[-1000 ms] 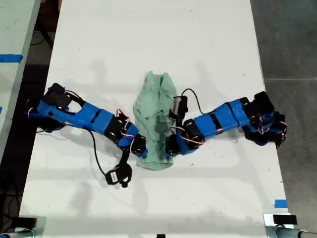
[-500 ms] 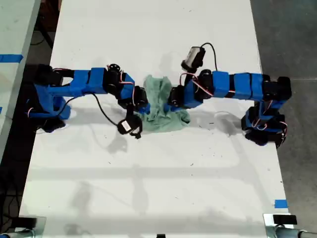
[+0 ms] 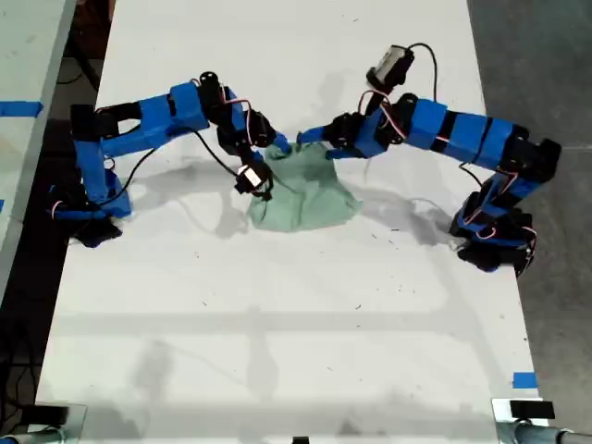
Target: Fold t shirt
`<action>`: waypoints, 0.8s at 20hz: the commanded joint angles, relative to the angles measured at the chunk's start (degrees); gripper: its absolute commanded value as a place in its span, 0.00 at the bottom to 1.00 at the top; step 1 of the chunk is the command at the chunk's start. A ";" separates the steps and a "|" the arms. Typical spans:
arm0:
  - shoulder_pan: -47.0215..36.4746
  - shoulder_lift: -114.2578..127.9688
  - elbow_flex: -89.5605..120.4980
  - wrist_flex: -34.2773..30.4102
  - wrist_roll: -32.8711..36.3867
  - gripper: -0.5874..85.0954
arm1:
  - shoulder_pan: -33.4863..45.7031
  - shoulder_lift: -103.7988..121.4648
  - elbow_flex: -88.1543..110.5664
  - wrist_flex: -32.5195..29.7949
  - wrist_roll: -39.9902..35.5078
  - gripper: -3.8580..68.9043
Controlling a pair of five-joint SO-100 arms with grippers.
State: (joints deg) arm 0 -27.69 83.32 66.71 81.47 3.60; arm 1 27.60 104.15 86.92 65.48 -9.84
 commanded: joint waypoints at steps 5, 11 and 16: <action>-12.22 30.15 3.34 8.79 4.04 0.06 | 11.87 30.32 9.32 13.80 -3.87 0.31; -0.09 80.95 47.81 -1.32 -4.31 0.01 | -2.55 63.46 35.16 16.96 2.02 0.08; 17.93 118.56 101.60 -23.91 -9.76 0.01 | -17.31 80.77 63.11 7.12 3.34 0.08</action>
State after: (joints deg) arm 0 -14.85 190.20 148.01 64.78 -4.48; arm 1 13.97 177.10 141.42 76.46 -7.38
